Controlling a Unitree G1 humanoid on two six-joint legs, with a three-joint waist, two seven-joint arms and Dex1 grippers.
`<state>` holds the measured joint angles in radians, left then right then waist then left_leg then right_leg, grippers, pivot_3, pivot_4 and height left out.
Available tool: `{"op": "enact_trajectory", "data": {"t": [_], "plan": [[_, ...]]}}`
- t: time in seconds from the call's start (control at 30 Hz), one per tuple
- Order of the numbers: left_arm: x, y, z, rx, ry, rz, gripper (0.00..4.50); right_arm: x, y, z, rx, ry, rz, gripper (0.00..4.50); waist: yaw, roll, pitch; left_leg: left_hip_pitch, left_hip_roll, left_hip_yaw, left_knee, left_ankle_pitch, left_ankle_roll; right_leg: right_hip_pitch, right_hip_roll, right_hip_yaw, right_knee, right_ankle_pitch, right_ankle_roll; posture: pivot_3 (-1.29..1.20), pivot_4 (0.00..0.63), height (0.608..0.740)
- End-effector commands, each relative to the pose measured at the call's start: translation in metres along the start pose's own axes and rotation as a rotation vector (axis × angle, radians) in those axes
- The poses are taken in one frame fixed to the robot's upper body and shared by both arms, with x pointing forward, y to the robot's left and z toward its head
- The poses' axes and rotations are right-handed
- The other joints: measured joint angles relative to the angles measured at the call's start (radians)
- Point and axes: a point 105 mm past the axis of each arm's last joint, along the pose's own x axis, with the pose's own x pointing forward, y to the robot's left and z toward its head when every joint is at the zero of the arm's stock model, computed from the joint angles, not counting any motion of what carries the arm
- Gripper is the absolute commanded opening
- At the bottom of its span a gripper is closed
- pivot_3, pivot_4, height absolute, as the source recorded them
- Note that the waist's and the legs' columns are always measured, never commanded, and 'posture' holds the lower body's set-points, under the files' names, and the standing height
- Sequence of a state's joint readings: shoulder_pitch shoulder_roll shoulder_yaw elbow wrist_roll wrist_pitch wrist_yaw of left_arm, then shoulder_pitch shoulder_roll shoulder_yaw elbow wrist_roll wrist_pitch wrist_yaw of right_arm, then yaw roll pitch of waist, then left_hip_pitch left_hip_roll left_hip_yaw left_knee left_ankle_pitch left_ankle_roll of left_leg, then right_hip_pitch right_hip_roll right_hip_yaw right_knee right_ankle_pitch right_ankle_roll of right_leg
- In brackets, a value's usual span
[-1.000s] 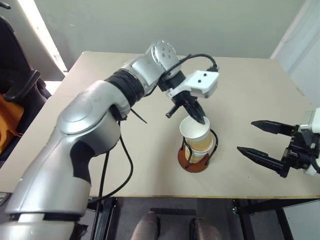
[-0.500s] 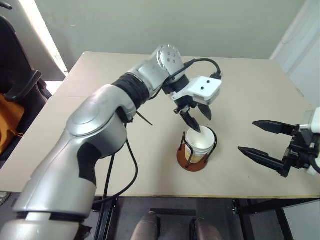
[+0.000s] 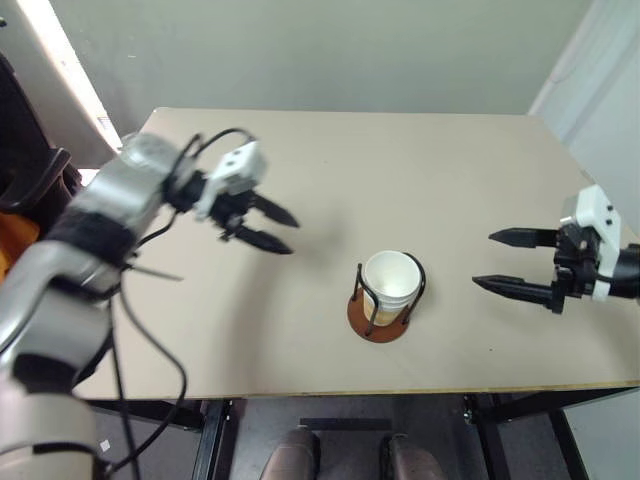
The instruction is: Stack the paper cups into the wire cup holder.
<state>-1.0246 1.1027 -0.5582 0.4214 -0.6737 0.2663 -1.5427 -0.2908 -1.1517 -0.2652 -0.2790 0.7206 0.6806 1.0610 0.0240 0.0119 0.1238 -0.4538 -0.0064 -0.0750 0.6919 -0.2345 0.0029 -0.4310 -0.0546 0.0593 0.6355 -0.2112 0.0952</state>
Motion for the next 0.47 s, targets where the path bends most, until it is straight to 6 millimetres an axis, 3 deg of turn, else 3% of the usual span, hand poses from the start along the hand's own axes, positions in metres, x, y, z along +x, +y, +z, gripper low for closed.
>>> {"op": "enact_trajectory", "data": {"t": [0.03,0.23,0.4,0.47], "plan": [[-0.014,-0.017,0.013,-0.008,-0.046,0.081,2.73,-0.009,-0.009,0.003,-0.044,0.017,0.002,4.50,0.006,0.000,0.000,0.000,0.000,-0.002,0.000,0.000,0.000,0.001,0.000,0.000,0.000,-0.001,-0.002,0.00,0.150,0.740],[-0.044,-0.034,-0.008,-0.134,-0.059,0.278,2.73,-0.017,-0.022,-0.001,-0.053,0.045,-0.001,4.50,0.005,-0.001,0.000,0.006,0.001,-0.003,-0.003,0.002,-0.004,0.002,-0.001,0.000,0.010,-0.009,-0.019,0.00,0.150,0.740],[-0.079,-0.037,-0.020,-0.181,-0.070,0.480,2.73,-0.018,-0.030,-0.003,-0.062,0.048,-0.011,4.50,-0.008,-0.001,0.000,0.021,0.004,-0.002,-0.022,0.002,-0.003,0.006,0.000,-0.001,0.011,-0.009,-0.032,0.00,0.150,0.740],[-0.083,-0.039,-0.023,-0.194,-0.077,0.513,2.73,-0.018,-0.032,-0.004,-0.061,0.050,-0.014,4.50,-0.013,-0.001,0.000,0.026,0.004,-0.002,-0.029,0.007,-0.006,0.006,0.001,-0.001,0.012,-0.007,-0.036,0.00,0.150,0.740]]}}
